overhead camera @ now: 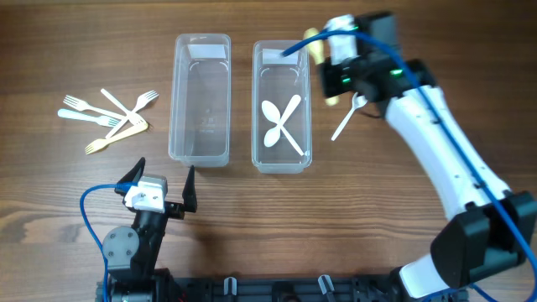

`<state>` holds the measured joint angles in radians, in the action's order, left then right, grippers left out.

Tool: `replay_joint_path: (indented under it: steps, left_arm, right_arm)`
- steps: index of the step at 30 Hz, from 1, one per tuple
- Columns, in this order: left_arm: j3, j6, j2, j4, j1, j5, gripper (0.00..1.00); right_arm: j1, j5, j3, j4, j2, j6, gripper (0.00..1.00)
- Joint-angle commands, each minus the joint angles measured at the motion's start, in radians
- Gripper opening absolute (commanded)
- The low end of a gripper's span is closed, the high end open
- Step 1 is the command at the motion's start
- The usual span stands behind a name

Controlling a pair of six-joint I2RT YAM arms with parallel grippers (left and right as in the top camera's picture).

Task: Pack container
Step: 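Carry the cream spoon into the right container and release it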

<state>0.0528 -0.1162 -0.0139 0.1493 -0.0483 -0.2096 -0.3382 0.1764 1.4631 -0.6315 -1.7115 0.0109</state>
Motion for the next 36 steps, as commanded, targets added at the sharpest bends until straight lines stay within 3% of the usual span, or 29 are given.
replay_joint_path:
  steps: [1, 5, 7, 9, 11, 13, 17, 20, 23, 29, 36]
  left_arm:
    - [-0.007, -0.014, 0.007, -0.003, -0.006, -0.002, 1.0]
    - [-0.007, -0.014, 0.007, -0.003, -0.006, -0.002, 1.0]
    - [-0.007, -0.014, 0.007, -0.003, -0.006, -0.002, 1.0]
    - [-0.007, -0.014, 0.007, -0.003, -0.006, -0.002, 1.0]
    - [-0.007, -0.014, 0.007, -0.003, -0.006, -0.002, 1.0]
    - [-0.007, -0.014, 0.007, -0.003, -0.006, -0.002, 1.0]
    - [-0.007, -0.014, 0.007, -0.003, -0.006, -0.002, 1.0]
    - [-0.007, -0.014, 0.007, -0.003, -0.006, -0.002, 1.0]
    - [-0.007, -0.014, 0.007, -0.003, -0.006, -0.002, 1.0]
    - [-0.007, -0.014, 0.007, -0.003, -0.006, -0.002, 1.0]
    - [-0.007, -0.014, 0.007, -0.003, -0.006, -0.002, 1.0]
  right_arm:
    - [-0.096, 0.008, -0.013, 0.045, -0.053, 0.146, 0.04]
    - [-0.134, 0.009, -0.014, 0.066, -0.068, 0.202, 0.07]
    - [-0.136, 0.01, -0.014, 0.065, -0.068, 0.202, 0.35]
    - [-0.136, 0.017, -0.014, 0.071, -0.068, 0.202, 0.54]
    - [-0.136, 0.018, -0.014, 0.074, -0.067, 0.202, 0.56]
    - [-0.135, 0.011, -0.014, 0.073, -0.065, 0.241, 0.5]
    - [-0.106, -0.201, -0.014, -0.018, -0.049, 0.583, 0.43]
    - [-0.057, -0.231, -0.014, -0.095, -0.048, 0.626, 0.44]
    - [-0.04, -0.37, -0.019, -0.177, -0.05, 0.787, 0.44]
    - [-0.04, -0.525, -0.068, -0.16, -0.067, 0.966, 0.62]
    - [0.022, -0.467, -0.117, -0.068, -0.205, 1.022, 0.64]
